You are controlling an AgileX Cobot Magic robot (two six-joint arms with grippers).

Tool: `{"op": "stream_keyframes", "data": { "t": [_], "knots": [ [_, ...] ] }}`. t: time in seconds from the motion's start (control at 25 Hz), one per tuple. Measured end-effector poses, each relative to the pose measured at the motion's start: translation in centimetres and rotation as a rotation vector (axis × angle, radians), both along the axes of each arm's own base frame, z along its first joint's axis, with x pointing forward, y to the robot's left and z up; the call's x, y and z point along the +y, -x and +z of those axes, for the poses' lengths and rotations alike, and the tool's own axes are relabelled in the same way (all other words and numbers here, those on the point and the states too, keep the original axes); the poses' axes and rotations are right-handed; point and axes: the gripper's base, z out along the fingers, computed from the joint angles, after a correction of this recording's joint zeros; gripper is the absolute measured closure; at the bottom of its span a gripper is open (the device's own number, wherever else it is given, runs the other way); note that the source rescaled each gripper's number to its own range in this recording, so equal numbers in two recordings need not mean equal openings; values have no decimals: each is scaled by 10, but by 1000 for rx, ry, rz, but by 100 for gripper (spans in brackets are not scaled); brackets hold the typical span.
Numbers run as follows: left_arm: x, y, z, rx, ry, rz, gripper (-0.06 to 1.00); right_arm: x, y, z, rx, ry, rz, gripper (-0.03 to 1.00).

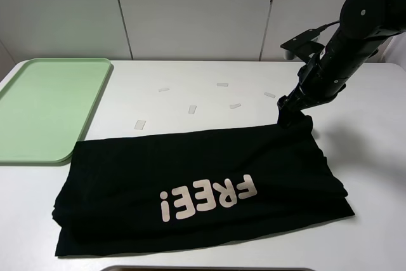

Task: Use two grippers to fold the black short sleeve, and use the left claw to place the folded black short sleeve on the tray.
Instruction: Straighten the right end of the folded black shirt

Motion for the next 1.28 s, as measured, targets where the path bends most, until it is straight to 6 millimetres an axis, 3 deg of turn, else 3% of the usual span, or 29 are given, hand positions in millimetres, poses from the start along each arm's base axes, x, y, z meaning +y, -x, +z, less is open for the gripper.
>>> {"op": "stream_keyframes", "data": {
  "t": [0.4,0.96,1.28],
  "knots": [
    [-5,-23,-54,223,29,34,11,0,0,0,1,-5,-4,-3],
    [-4,-23,-66,306,14,42,11,7,1,1,24,-99,-75,-3],
    [-4,-23,-66,306,15,43,11,20,2,4,69,-279,-213,-3]
  ]
}}
